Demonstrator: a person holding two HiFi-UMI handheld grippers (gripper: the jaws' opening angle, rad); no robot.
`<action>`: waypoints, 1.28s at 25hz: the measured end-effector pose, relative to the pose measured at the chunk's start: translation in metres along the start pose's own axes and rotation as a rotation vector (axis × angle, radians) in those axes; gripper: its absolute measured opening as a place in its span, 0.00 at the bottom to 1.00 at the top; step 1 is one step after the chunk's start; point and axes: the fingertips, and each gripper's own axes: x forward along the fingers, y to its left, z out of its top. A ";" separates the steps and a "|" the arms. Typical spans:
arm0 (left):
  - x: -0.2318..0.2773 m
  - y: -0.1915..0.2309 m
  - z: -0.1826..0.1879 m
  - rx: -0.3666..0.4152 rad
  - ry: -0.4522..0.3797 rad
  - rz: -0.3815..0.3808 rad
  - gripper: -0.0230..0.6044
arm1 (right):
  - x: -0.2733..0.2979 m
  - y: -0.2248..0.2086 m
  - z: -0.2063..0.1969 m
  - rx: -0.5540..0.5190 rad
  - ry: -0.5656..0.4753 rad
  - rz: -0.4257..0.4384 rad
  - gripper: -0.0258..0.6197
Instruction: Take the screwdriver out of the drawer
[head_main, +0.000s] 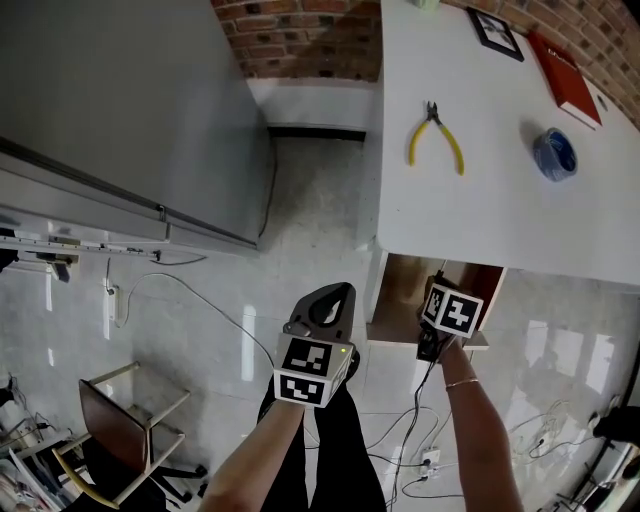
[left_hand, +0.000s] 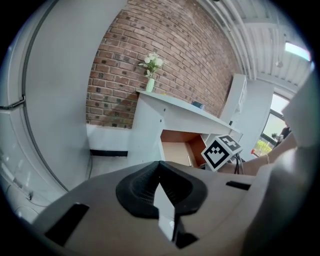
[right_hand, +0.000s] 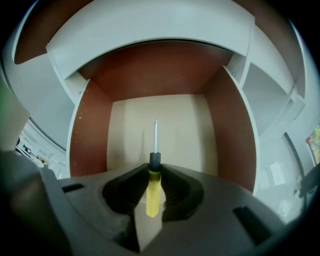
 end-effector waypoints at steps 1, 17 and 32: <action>-0.002 -0.001 0.001 0.001 -0.001 -0.003 0.02 | -0.005 0.000 0.002 0.003 -0.011 0.002 0.16; -0.018 -0.028 0.041 0.102 -0.006 -0.084 0.02 | -0.093 0.021 0.033 0.071 -0.188 0.049 0.16; -0.031 -0.056 0.087 0.197 -0.031 -0.173 0.02 | -0.203 0.028 0.058 0.110 -0.386 0.051 0.16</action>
